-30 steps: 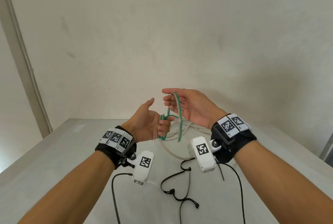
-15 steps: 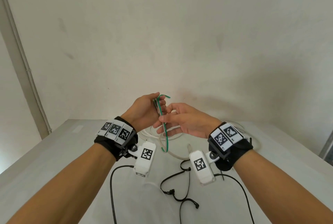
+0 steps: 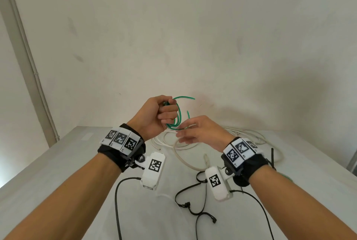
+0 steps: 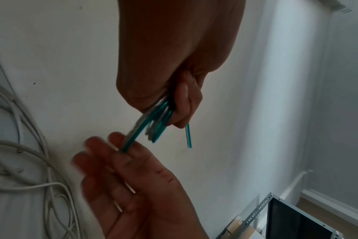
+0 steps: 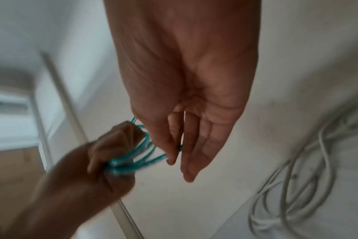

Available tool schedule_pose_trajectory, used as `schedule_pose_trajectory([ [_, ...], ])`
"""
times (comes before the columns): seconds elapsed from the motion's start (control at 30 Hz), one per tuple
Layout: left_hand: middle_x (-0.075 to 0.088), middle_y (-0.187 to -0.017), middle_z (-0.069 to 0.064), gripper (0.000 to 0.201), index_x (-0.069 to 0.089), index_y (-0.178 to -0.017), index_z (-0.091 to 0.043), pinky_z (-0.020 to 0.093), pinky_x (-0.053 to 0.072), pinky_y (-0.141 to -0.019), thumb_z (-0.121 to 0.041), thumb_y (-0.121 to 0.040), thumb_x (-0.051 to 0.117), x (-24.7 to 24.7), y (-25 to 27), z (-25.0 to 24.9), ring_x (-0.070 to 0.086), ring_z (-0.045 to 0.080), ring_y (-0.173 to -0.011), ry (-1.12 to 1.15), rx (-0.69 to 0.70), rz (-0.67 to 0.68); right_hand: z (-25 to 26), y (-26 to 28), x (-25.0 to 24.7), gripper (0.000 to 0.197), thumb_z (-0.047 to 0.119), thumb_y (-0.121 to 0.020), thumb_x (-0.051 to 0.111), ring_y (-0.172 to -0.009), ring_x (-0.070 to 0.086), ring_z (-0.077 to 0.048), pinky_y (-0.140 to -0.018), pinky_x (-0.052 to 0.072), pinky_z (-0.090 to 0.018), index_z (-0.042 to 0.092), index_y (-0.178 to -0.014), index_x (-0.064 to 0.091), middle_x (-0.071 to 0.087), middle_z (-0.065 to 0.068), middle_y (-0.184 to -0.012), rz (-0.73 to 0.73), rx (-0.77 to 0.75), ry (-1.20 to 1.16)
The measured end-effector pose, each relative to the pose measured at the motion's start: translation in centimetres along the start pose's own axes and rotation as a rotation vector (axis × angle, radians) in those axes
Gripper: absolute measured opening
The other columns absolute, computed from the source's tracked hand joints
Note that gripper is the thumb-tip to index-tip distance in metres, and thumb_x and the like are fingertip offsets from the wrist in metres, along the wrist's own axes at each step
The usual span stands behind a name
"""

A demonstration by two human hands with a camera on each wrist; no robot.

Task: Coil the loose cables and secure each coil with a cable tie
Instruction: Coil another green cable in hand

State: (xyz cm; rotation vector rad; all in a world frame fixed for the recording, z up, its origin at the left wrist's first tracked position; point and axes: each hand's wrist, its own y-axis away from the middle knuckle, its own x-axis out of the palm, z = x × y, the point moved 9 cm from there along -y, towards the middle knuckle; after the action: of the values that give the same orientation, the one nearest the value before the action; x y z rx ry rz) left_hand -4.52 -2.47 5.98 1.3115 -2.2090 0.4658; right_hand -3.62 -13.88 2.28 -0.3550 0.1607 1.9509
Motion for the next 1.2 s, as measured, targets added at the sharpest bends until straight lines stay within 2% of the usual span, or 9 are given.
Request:
schedule_pose_trajectory([
  [0.07, 0.012, -0.062, -0.009, 0.033, 0.046, -0.071, -0.018, 0.021, 0.010, -0.042, -0.019, -0.103, 0.039, 0.1, 0.1, 0.3, 0.008, 0.008, -0.047, -0.048, -0.021, 0.006, 0.5, -0.2, -0.8, 0.019, -0.004, -0.097, 0.059, -0.099, 0.075, -0.025, -0.097, 0.059, -0.034, -0.009, -0.110, 0.073, 0.076, -0.023, -0.109, -0.031, -0.026, -0.236],
  [0.2, 0.011, -0.060, -0.009, 0.032, 0.041, -0.070, -0.021, 0.022, 0.008, -0.042, -0.021, -0.102, 0.040, 0.1, 0.2, 1.3, 0.006, 0.010, -0.046, -0.144, -0.085, 0.025, 1.4, -0.3, -2.1, 0.019, -0.004, -0.099, 0.057, -0.095, 0.074, -0.023, -0.094, 0.060, -0.034, -0.005, -0.108, 0.073, 0.076, -0.016, -0.104, -0.101, 0.005, -0.498],
  [0.37, 0.011, -0.058, -0.009, 0.033, 0.037, -0.068, -0.023, 0.022, 0.010, -0.039, -0.023, -0.102, 0.037, 0.0, 0.9, 2.2, 0.007, 0.009, -0.045, -0.356, -0.218, 0.079, 0.9, 0.5, -1.6, 0.041, 0.030, -0.102, 0.048, -0.096, 0.073, -0.030, -0.093, 0.059, -0.042, -0.002, -0.106, 0.073, 0.074, -0.018, -0.102, 0.001, 0.215, -0.475],
  [0.47, 0.012, -0.057, -0.010, 0.034, 0.037, -0.068, -0.024, 0.022, 0.009, -0.040, -0.025, -0.102, 0.038, 0.1, 1.1, 2.9, 0.008, 0.009, -0.045, -0.442, -0.276, 0.101, 1.2, 0.8, -1.4, 0.059, 0.054, -0.100, 0.058, -0.099, 0.074, -0.027, -0.101, 0.056, -0.044, -0.002, -0.113, 0.072, 0.075, -0.014, -0.104, 0.087, 0.219, -0.321],
  [0.73, 0.019, -0.051, -0.011, 0.034, 0.036, -0.066, -0.024, 0.020, 0.009, -0.039, -0.024, -0.100, 0.039, -0.5, 0.9, 4.1, 0.010, 0.007, -0.043, -0.513, -0.372, 0.039, 3.1, 0.9, 0.1, 0.031, 0.018, -0.102, 0.061, -0.120, 0.068, -0.025, -0.105, 0.055, -0.038, 0.001, -0.127, 0.069, 0.070, -0.019, -0.128, 0.224, 0.032, 0.221],
  [0.87, 0.020, -0.051, -0.010, 0.038, 0.030, -0.061, -0.024, 0.020, 0.012, -0.037, -0.025, -0.096, 0.043, -0.9, 1.0, 4.1, 0.017, 0.006, -0.040, -0.611, -0.418, -0.027, 3.5, 1.0, 0.7, 0.022, 0.013, -0.103, 0.057, -0.096, 0.074, -0.021, -0.090, 0.061, -0.032, -0.002, -0.113, 0.070, 0.075, -0.016, -0.102, 0.160, -0.055, 0.471],
  [0.97, 0.017, -0.063, -0.007, 0.032, 0.031, -0.065, -0.024, 0.021, 0.016, -0.040, -0.028, -0.090, 0.049, -0.6, 0.9, 3.3, 0.016, 0.010, -0.050, -0.627, -0.379, -0.084, 3.4, 0.6, 0.8, 0.024, 0.019, -0.106, 0.045, -0.082, 0.073, -0.021, -0.089, 0.059, -0.041, 0.003, -0.106, 0.063, 0.071, -0.008, -0.085, 0.069, -0.068, 0.633],
  [1.07, 0.018, -0.069, -0.004, 0.029, 0.035, -0.065, -0.022, 0.020, 0.019, -0.042, -0.025, -0.090, 0.050, -0.4, 0.7, 3.1, 0.018, 0.012, -0.053, -0.657, -0.317, -0.169, 3.0, 0.3, 1.1, 0.019, 0.020, -0.107, 0.036, -0.086, 0.061, -0.026, -0.075, 0.048, -0.035, 0.007, -0.106, 0.050, 0.061, -0.009, -0.097, -0.020, -0.056, 0.810],
  [1.2, 0.035, -0.061, -0.001, 0.023, 0.045, -0.071, -0.015, 0.022, 0.033, -0.046, -0.006, -0.090, 0.054, -1.5, 0.2, 2.0, 0.034, 0.013, -0.050, -0.664, -0.145, -0.309, 2.9, 1.1, 0.6, 0.019, 0.023, -0.110, 0.033, -0.075, 0.050, -0.018, -0.058, 0.036, -0.031, 0.008, -0.105, 0.044, 0.054, -0.008, -0.100, -0.107, -0.070, 0.795],
])
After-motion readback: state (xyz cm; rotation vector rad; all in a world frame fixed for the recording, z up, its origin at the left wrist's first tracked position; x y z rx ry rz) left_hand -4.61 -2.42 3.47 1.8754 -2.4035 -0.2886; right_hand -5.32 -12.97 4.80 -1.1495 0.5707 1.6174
